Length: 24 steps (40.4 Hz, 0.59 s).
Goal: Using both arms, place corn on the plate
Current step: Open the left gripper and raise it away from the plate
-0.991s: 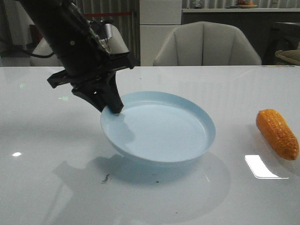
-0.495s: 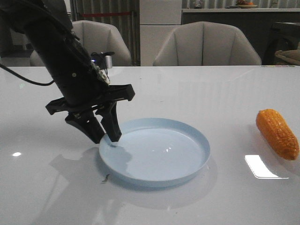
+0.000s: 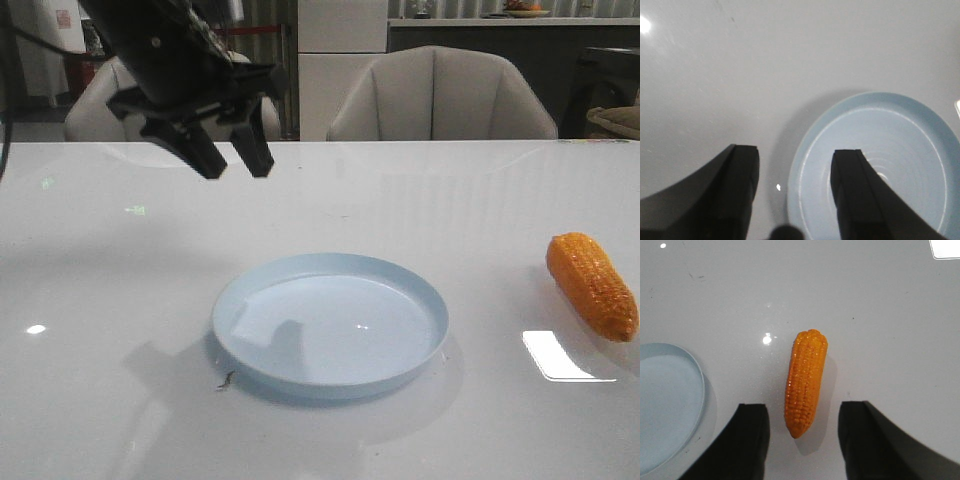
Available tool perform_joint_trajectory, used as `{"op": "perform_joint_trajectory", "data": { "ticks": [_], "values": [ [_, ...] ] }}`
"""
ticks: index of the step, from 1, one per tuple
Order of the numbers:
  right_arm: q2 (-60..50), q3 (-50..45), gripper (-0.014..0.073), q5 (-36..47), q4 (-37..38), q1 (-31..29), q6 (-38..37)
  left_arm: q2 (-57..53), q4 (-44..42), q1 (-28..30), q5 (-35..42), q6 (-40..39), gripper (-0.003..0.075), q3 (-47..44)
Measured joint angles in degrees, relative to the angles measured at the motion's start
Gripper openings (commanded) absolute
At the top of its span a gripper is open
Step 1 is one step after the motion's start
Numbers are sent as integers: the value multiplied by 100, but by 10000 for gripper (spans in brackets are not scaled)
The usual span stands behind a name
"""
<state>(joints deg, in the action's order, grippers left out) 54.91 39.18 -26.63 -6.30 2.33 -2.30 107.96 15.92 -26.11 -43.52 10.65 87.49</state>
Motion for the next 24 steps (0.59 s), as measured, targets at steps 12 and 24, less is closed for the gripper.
{"op": "perform_joint_trajectory", "data": {
  "ticks": [12, 24],
  "values": [
    [0, 0, 436, 0, -4, 0, 0, -1586, -1031, 454, 307, -248, 397, -108],
    [0, 0, 436, -49, -4, 0, 0, -4155, -1398, 1482, 1878, -575, 397, -2928]
  ]
}}
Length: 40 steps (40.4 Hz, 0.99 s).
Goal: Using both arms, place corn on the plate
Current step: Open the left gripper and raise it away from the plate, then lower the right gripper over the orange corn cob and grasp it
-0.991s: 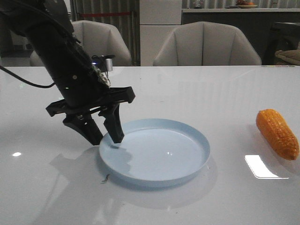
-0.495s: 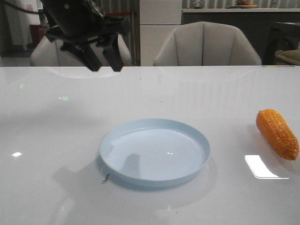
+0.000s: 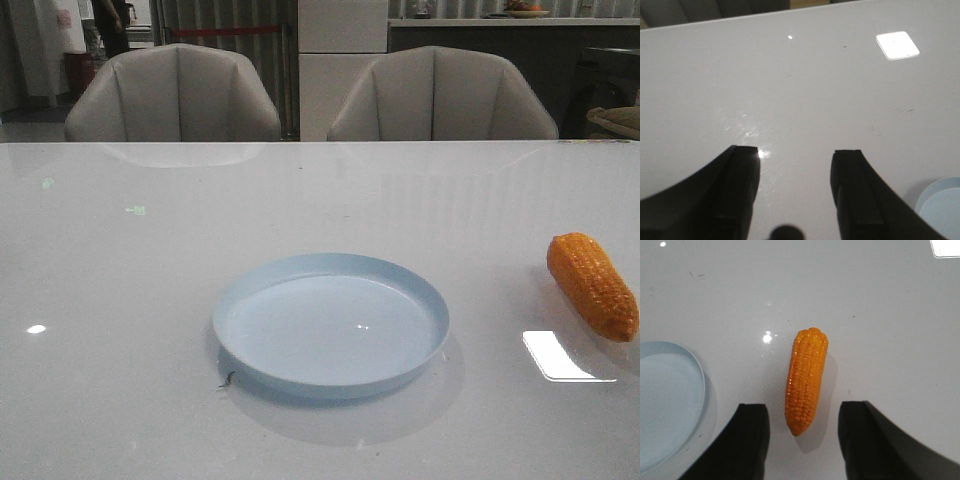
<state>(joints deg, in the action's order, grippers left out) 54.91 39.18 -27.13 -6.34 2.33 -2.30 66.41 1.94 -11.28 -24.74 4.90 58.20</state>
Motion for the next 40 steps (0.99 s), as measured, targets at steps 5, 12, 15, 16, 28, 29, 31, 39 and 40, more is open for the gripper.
{"op": "perform_joint_trajectory", "data": {
  "ticks": [5, 12, 15, 16, 28, 29, 31, 39, 40],
  "values": [
    [58, 0, 436, -162, 0, 0, 0, -1046, -143, 256, 458, -20, 397, -1141],
    [638, 30, 437, -255, 33, 0, 0, -2225, -392, 396, 579, -20, 397, -2205],
    [1051, 140, 437, -255, 35, 0, 0, -2575, -435, 406, 579, -20, 397, -2497],
    [1229, 191, 437, -255, 56, 0, 0, -2686, -435, 406, 579, -20, 397, -2586],
    [3106, 1468, 614, -241, 270, 0, 0, -2988, -467, 406, 296, -20, 397, -2833],
    [3271, 1575, 616, -252, 280, 0, 0, -2988, -467, 406, 283, -20, 397, -2833],
    [3517, 1811, 615, -266, 280, 0, 0, -2988, -467, 406, 274, -20, 397, -2833],
    [4477, 2485, 615, -452, 61, 0, 0, -2988, -467, 406, 269, -20, 397, -2833],
    [4590, 2530, 615, -465, 21, 0, 0, -2988, -467, 406, 269, -20, 397, -2833]
  ]
}}
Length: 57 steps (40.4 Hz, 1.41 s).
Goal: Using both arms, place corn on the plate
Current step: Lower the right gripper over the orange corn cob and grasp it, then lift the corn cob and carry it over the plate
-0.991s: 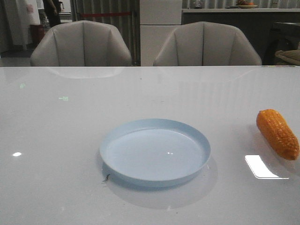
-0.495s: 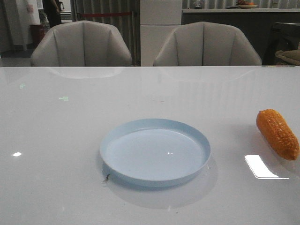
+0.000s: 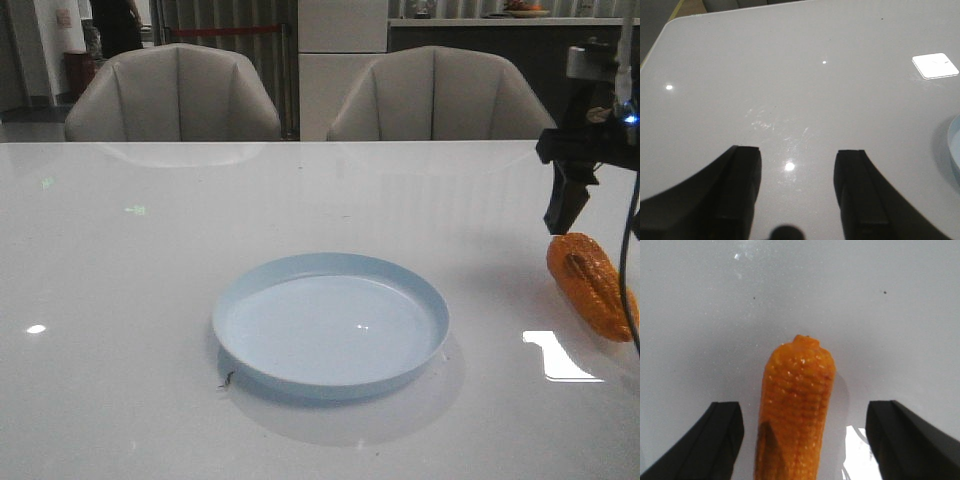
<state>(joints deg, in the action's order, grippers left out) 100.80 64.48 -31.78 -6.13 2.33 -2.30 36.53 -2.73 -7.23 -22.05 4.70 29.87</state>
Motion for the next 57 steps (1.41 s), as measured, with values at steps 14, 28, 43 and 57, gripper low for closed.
{"op": "perform_joint_trajectory", "data": {
  "ticks": [14, 28, 43, 57],
  "values": [
    [772, 193, 584, -87, -180, 25, 11, 0, -102, 0, -9, 0, 397, 0],
    [805, 271, 246, -204, -180, 196, 417, 0, -221, 0, -13, 0, 397, 0],
    [853, 1740, 246, -1372, -180, 717, 1166, 0, -232, 0, 32, 0, 397, 0],
    [865, 2483, 246, -1998, -180, 1889, 1837, 0, -232, 0, 102, 0, 397, 0]
  ]
}}
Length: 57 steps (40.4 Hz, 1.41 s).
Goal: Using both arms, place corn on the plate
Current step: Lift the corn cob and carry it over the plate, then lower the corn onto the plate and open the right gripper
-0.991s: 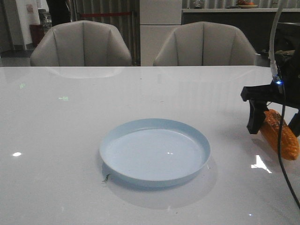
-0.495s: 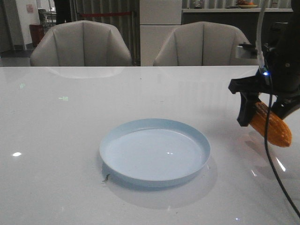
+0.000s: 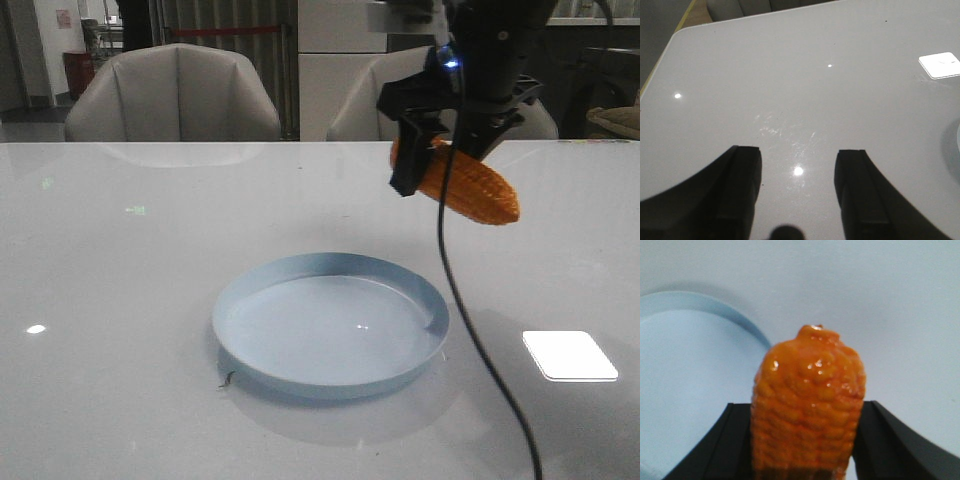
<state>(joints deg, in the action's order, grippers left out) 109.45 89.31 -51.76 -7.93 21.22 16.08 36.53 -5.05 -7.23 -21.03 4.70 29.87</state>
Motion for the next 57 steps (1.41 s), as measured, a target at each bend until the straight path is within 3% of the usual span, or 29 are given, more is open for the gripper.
{"op": "perform_joint_trajectory", "data": {
  "ticks": [17, 29, 36, 47, 57],
  "values": [
    [567, 0, 279, 47, -8, 954, 69, 0, 0, 0, 13, 0, 397, 0],
    [901, 0, 623, 233, -8, 1001, 48, 0, 0, 0, 13, 0, 397, 0],
    [901, 184, 622, 153, -240, 1001, 34, 0, 0, 0, 13, 0, 397, 0],
    [843, 1012, 622, -823, -469, 1011, -186, 0, 0, 0, 13, 0, 397, 0],
    [-100, 1393, 622, -903, -478, 790, -617, 0, 0, 0, 13, 0, 397, 0]
  ]
}}
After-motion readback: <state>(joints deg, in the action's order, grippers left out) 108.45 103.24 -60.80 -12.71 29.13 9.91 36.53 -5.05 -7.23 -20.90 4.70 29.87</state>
